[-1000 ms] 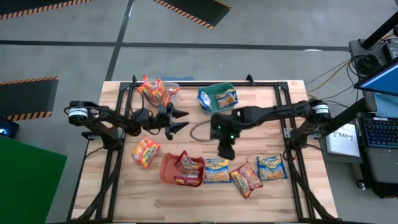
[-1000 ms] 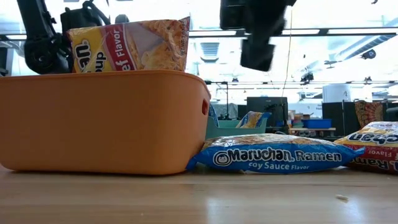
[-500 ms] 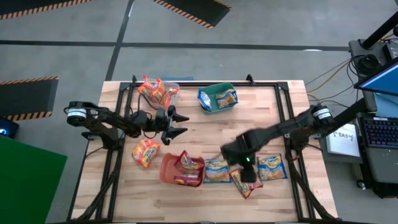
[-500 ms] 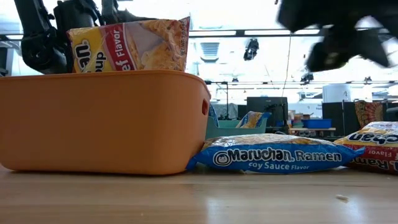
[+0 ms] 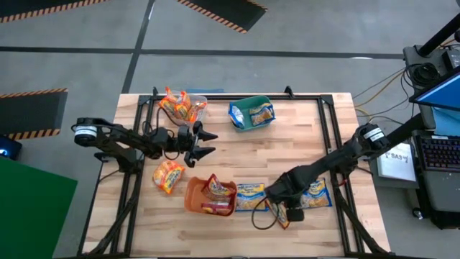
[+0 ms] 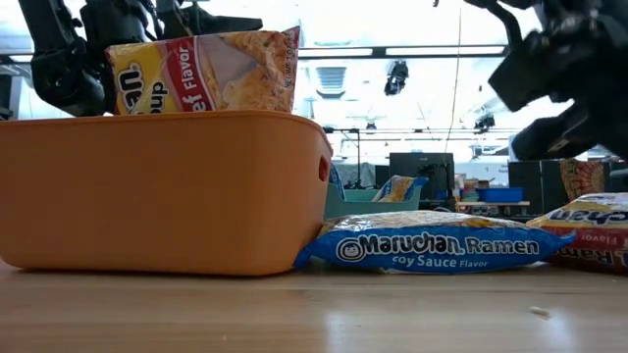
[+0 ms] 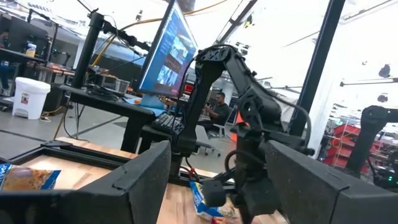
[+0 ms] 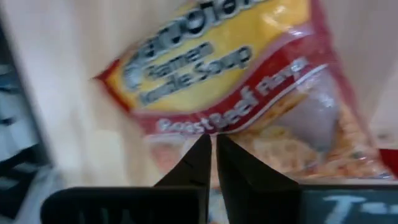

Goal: Sort Maruchan noodles
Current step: Put the red noodle pack into the orange bin

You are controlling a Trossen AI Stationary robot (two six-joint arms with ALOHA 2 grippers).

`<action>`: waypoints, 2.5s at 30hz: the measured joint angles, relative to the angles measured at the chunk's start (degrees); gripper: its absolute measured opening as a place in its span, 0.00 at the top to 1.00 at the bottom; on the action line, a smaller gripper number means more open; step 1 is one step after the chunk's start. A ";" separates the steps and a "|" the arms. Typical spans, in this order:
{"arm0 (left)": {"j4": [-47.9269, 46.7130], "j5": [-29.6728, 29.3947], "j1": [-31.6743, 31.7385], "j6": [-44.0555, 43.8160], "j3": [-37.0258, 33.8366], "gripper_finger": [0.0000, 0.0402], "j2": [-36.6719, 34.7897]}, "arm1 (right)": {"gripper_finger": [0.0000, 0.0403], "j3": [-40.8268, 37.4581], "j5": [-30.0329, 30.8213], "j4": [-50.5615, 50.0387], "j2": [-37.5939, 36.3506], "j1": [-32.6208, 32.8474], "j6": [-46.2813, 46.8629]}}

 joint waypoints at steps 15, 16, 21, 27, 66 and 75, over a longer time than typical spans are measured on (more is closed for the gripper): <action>0.00 -0.08 0.02 0.11 0.04 0.39 -0.02 | 0.98 -2.31 31.48 7.97 -0.02 -16.03 -6.05; 0.00 -0.09 0.02 0.11 0.04 0.39 -0.03 | 0.98 -2.21 31.52 9.79 -0.02 -17.64 -7.32; -1.55 -1.21 0.02 -0.73 0.06 0.39 -0.07 | 0.98 -0.64 28.48 12.94 -0.38 -22.98 -12.26; -14.56 -3.30 0.04 -0.22 4.50 0.39 -0.07 | 0.98 -1.14 26.17 12.29 -5.10 -25.86 -13.27; -44.67 -3.19 -0.37 10.05 20.57 0.42 0.04 | 0.98 -21.74 -17.71 30.75 -18.22 -29.12 -14.83; -44.68 -3.21 -0.37 9.83 20.59 0.42 0.04 | 0.98 -24.33 2.14 36.31 -11.87 -27.92 -12.84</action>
